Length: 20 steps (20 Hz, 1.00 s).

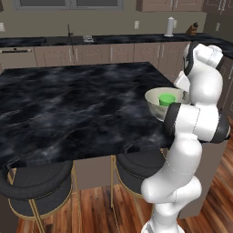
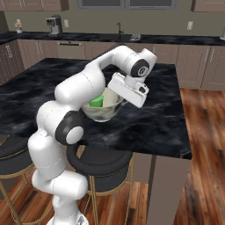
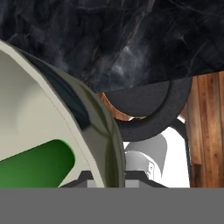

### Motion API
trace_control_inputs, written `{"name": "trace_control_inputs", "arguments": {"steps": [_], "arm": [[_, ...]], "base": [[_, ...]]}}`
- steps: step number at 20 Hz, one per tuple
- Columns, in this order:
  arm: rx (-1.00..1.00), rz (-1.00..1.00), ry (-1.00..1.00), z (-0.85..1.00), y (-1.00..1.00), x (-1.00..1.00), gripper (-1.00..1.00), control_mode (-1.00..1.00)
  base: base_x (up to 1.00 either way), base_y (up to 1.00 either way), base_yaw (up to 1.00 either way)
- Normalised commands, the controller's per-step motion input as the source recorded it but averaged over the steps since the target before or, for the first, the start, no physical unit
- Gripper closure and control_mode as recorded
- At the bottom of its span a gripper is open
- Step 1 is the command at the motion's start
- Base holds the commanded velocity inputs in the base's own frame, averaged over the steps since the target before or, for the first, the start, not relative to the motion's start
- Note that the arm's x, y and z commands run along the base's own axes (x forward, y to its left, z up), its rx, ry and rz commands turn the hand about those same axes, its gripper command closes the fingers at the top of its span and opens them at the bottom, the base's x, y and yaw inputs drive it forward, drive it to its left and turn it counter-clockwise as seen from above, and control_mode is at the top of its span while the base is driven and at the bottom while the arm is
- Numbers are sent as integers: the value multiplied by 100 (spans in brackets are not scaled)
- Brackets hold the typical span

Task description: Place the cup inside the bowl on the dining table and move the bowl to any counter.

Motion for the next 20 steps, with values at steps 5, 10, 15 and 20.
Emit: {"name": "trace_control_inputs", "arguments": {"steps": [5,10,15,20], "arm": [[0,0,0,0,0,0,100,100],[0,0,0,0,0,0,100,100],[0,0,0,0,0,0,100,100],[0,0,0,0,0,0,100,100]], "base": [[0,0,0],[-32,0,0],[-63,0,0],[-41,0,0]]}}
